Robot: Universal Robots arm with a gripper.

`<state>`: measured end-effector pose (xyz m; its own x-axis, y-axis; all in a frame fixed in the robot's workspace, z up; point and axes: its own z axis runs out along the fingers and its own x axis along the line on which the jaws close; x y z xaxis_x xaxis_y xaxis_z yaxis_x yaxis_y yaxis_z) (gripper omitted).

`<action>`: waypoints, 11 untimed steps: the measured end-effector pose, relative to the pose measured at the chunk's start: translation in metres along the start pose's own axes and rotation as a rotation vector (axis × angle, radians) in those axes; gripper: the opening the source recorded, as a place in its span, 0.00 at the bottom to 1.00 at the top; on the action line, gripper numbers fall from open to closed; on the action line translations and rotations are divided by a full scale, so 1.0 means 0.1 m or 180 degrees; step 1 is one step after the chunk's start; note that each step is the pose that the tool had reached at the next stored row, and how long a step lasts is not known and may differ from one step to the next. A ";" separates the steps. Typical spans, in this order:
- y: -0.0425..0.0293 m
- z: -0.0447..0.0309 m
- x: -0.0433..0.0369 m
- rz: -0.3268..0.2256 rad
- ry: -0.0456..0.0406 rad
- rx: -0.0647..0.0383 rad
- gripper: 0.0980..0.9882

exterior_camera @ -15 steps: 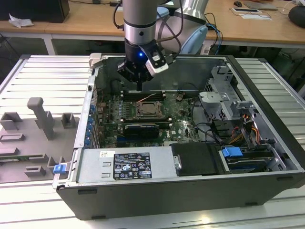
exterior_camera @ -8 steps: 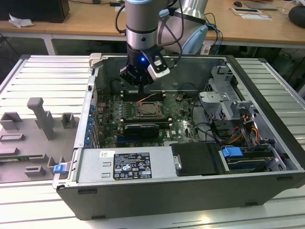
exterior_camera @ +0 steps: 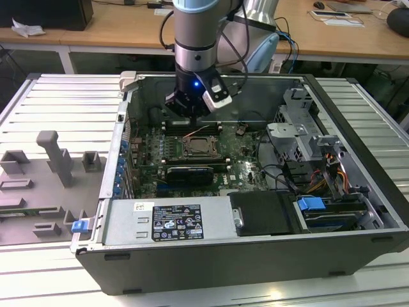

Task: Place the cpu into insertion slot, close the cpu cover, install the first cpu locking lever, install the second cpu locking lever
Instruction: 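Install the first cpu locking lever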

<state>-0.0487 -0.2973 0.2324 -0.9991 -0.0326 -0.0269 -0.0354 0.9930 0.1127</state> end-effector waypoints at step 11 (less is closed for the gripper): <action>0.058 0.068 -0.121 -0.0114 0.0012 0.0021 0.01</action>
<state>-0.0367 -0.2904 0.2266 -0.9973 -0.0686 -0.0271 -0.0711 0.9919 0.1051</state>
